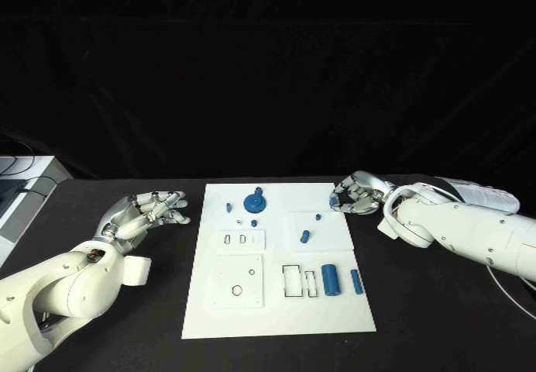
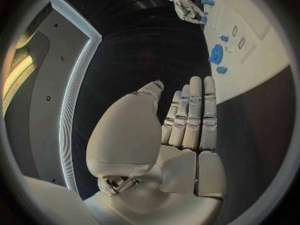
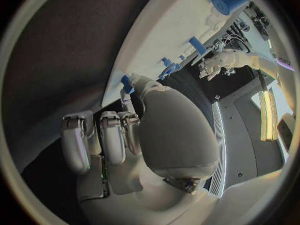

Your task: Assemble the parts on the task board

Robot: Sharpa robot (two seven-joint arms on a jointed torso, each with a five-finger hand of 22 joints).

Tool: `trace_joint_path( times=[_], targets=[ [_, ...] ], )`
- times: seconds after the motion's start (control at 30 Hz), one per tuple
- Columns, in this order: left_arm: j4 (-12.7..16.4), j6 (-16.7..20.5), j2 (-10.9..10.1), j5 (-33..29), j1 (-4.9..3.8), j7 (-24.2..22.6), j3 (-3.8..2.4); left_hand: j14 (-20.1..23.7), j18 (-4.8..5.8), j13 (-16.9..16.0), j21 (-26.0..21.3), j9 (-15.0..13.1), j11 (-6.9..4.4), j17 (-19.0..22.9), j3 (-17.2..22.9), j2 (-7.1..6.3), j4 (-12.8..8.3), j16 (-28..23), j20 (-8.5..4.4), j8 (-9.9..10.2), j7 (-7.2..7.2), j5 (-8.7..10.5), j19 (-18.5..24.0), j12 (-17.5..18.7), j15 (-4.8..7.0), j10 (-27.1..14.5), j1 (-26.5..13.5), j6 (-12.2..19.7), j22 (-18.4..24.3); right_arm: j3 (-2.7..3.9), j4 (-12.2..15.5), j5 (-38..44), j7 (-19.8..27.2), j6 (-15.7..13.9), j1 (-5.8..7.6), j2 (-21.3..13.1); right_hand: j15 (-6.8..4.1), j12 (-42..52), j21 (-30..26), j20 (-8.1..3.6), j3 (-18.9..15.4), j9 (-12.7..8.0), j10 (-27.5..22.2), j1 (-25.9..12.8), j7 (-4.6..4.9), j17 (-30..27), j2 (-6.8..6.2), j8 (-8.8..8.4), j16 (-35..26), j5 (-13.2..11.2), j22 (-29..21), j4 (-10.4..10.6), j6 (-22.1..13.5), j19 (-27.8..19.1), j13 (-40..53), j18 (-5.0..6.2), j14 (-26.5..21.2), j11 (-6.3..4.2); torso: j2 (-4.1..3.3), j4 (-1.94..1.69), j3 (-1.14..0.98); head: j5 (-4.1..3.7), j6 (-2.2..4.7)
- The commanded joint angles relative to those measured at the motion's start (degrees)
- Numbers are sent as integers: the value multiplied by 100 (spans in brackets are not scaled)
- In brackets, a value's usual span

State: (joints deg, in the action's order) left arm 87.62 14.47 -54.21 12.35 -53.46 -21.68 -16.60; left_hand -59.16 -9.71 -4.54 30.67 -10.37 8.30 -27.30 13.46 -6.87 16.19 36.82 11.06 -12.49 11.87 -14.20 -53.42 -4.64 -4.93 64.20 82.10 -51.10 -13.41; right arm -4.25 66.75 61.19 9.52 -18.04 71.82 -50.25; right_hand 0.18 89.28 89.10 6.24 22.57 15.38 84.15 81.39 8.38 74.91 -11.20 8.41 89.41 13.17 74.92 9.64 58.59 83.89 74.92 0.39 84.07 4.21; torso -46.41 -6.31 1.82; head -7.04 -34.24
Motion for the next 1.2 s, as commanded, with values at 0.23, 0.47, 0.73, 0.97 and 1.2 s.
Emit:
trace_joint_path(
  times=[0.23, 0.47, 0.73, 0.97, 1.2],
  targets=[
    [6, -54, 2, 18, -1, -52, -5, 36, -67, 8, 20, -7, 10, -8, 37, -43, 15, 31, -5, 31, 12, 30, 53, 32, 8, -37, -8, -38, -9, 0, 49, -169, 180, -241, -4, 7, -113, 72, 69, -92, 182, 64, 585, -83, -77, 1320, 182, 164, 14, -6, 1491, 0, 187, 598, 1508, -33, 550, -112, -1, 2, 1, 3, -7],
    [1, -56, -3, 18, -1, -50, -5, 37, -67, 9, 21, -8, 12, -8, 39, -42, 15, 32, -4, 32, 13, 30, 54, 37, 6, -43, -9, -37, -9, 1, 87, -234, 164, -449, -4, 6, -131, 72, 75, -111, 222, 80, 585, -92, -97, 1333, 207, 195, 17, 21, 1496, -17, 206, 601, 1508, -35, 553, -131, 1, -3, 7, -1, -11],
    [-6, -55, -15, 18, 0, -46, -5, 39, -67, 11, 22, -8, 13, -8, 41, -42, 15, 32, -4, 33, 14, 30, 56, 42, 5, -51, -10, -36, -10, 19, 474, -462, -30, -758, 25, -31, -136, 72, 86, -122, 262, 83, 585, -93, -94, 1345, 202, 192, 20, 63, 1505, -52, 165, 608, 1508, -38, 556, -136, 8, 18, 3, 23, 0],
    [-11, -48, -20, 18, 0, -42, -5, 40, -66, 14, 24, -8, 16, -8, 43, -42, 15, 33, -4, 34, 15, 31, 58, 48, 4, -61, -10, -35, -10, 28, 1130, -147, -645, -1035, 157, 9, -139, 72, 90, -126, 280, 90, 585, -83, -98, 1354, 193, 205, 22, 66, 1508, -83, 169, 611, 1508, -39, 558, -138, 15, 16, 11, 29, 4],
    [-7, -47, -11, 18, 0, -40, -5, 40, -66, 14, 24, -8, 16, -8, 43, -42, 15, 33, -4, 34, 15, 31, 58, 48, 4, -61, -10, -35, -10, 23, 1627, 260, -1232, -1265, 195, 244, -146, 72, 90, -133, 317, 107, 585, -72, -108, 1359, 201, 237, 23, 60, 1508, -126, 195, 611, 1508, -39, 560, -146, 2, -6, 16, 47, 8]
  ],
)
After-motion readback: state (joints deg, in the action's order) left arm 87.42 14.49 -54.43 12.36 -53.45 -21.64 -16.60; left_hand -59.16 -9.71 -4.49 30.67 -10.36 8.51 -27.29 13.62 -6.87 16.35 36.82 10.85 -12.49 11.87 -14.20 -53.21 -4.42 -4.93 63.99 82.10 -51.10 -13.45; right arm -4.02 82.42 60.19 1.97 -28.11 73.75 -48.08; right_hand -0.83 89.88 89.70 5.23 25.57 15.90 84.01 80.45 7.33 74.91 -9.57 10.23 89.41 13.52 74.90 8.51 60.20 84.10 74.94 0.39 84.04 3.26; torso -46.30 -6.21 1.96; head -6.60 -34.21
